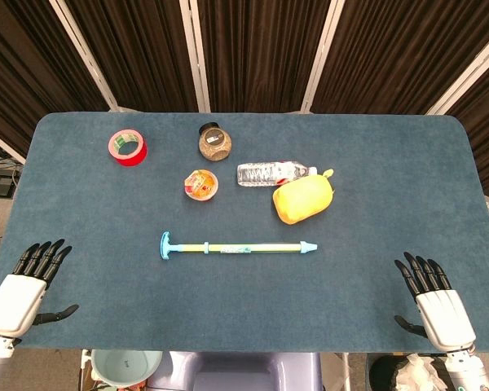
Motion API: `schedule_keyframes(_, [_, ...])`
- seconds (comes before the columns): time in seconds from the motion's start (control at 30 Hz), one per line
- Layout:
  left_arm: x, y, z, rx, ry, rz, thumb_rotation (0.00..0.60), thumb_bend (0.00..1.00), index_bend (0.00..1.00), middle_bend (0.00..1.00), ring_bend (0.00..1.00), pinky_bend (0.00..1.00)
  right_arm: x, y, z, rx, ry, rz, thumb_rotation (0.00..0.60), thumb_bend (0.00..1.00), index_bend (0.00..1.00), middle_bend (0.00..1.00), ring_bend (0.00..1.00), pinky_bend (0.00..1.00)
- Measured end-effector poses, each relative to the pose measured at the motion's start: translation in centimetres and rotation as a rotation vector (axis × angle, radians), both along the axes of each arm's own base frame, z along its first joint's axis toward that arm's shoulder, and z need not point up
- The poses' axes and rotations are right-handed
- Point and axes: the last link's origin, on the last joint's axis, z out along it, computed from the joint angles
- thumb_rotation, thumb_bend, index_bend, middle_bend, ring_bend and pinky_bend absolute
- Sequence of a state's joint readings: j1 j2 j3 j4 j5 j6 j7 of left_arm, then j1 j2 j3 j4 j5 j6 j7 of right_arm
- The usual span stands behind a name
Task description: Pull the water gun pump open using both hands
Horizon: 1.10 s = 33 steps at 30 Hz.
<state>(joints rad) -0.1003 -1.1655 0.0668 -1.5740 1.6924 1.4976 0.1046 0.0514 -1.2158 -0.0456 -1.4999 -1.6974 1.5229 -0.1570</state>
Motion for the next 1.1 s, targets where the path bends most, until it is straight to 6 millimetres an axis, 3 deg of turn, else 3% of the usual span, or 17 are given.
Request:
schedule_keyframes(0.77, [0.3, 0.0, -0.3, -0.035, 0.008, 0.030, 0.600, 0.00, 0.00, 0.00, 0.00, 0.06, -0.1, 0.2, 0.0, -0.010, -0.005, -0.014, 0.600, 0.10, 0.13, 0.01, 0.02, 0.07])
schedule_keyframes(0.97, [1.4, 0.8, -1.2, -0.065, 0.026, 0.001, 0.600, 0.03, 0.11, 0.00, 0.00, 0.07, -0.3, 0.3, 0.0, -0.009, -0.010, -0.020, 0.600, 0.11, 0.14, 0.01, 0.02, 0.06])
schedule_keyframes(1.1, [3.3, 2.1, -2.2, -0.084, 0.018, -0.031, 0.600, 0.06, 0.20, 0.03, 0.00, 0.10, -0.2, 0.3, -0.1, -0.008, -0.013, -0.011, 0.600, 0.11, 0.15, 0.01, 0.02, 0.06])
